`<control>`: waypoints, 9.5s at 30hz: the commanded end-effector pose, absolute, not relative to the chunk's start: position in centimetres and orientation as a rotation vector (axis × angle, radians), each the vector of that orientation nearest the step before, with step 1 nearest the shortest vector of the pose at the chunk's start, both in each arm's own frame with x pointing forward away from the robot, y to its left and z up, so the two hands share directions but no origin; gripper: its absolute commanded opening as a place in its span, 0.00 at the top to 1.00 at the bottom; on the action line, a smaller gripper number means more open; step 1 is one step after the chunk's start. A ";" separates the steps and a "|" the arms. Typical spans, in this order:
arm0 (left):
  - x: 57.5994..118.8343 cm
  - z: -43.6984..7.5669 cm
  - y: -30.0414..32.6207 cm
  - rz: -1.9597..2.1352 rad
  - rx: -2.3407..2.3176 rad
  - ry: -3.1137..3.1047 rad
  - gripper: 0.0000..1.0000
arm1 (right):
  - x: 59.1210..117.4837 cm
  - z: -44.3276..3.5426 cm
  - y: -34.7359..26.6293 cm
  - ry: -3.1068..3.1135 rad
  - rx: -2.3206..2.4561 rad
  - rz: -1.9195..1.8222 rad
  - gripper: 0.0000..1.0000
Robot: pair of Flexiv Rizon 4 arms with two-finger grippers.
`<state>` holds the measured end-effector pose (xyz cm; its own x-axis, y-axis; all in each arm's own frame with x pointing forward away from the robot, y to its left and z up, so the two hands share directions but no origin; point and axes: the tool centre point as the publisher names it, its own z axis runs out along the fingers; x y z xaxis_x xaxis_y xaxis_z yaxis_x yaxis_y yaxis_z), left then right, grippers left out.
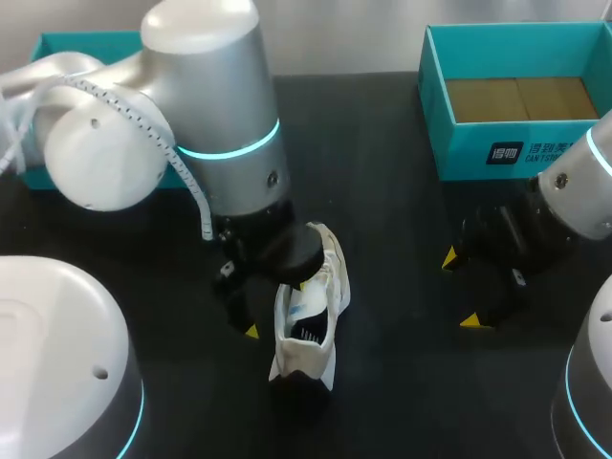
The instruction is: Take the shoe out of the shoebox, open the shoe tongue, remove and reinsert the insole, then place the shoe into the shoebox
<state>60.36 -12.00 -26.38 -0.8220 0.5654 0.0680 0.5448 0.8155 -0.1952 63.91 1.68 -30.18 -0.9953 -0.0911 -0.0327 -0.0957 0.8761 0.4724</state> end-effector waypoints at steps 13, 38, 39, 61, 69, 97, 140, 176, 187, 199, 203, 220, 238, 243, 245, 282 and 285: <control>56.1 -29.7 -13.5 0.153 -0.377 -3.054 0.00 | 63.9 -30.2 1.7 3.033 -0.151 0.762 0.00; 56.4 -35.2 -15.1 0.132 -0.278 -3.140 0.00 | 63.9 -30.2 1.7 3.033 -0.151 0.762 0.00; 56.5 -35.5 -15.1 0.133 -0.279 -3.142 0.00 | 63.9 -30.2 1.7 3.033 -0.151 0.762 0.00; 56.8 -39.6 -15.7 0.102 -0.284 -3.132 0.05 | 63.9 -30.2 1.7 3.033 -0.151 0.762 0.00; 56.9 -39.8 -15.6 0.088 -0.275 -3.138 0.64 | 63.9 -30.2 1.7 3.033 -0.151 0.762 0.00; 60.6 -29.7 -12.6 0.161 -0.255 -3.104 1.00 | 63.9 -30.2 1.7 3.033 -0.151 0.762 0.00; 71.5 -17.7 -9.6 0.084 -0.122 -3.105 1.00 | 63.9 -30.2 1.7 3.033 -0.151 0.762 0.00; 93.8 -11.0 4.8 0.095 -0.039 -3.187 1.00 | 63.9 -30.2 1.7 3.033 -0.151 0.762 0.00; 98.7 -11.5 11.2 0.033 -0.062 -3.180 1.00 | 63.9 -30.2 1.7 3.033 -0.151 0.762 0.00; 98.7 -11.5 11.2 0.033 -0.062 -3.180 1.00 | 63.9 -30.2 1.7 3.033 -0.151 0.762 0.00; 99.6 -11.8 11.8 0.016 -0.033 -3.180 1.00 | 63.9 -30.2 1.7 3.033 -0.151 0.762 0.00; 112.2 -13.1 23.5 -0.072 0.115 -3.167 1.00 | 63.9 -30.2 1.7 3.033 -0.151 0.762 0.00; 111.3 -14.7 28.0 -0.451 -1.219 -3.091 1.00 | 63.9 -30.2 1.7 3.033 -0.151 0.762 0.00; 111.4 -14.6 28.6 -0.393 -1.280 -3.069 1.00 | 63.9 -30.2 1.7 3.033 -0.151 0.762 0.00; 111.4 -14.6 28.6 -0.393 -1.280 -3.069 1.00 | 63.9 -30.2 1.7 3.033 -0.151 0.762 0.00; 113.4 -14.5 30.3 -0.217 -2.222 -2.449 1.00 | 63.9 -30.2 1.7 3.033 -0.151 0.762 0.00; 113.4 -14.5 30.3 -0.217 -2.222 -2.449 1.00 | 63.9 -30.2 1.7 3.033 -0.151 0.762 0.00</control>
<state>113.53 30.27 -14.64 -0.0930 0.9949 -0.0400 0.9730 0.0993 0.2082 63.91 1.68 -30.18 -0.9953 -0.0912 -0.0326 -0.0957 0.8762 0.4724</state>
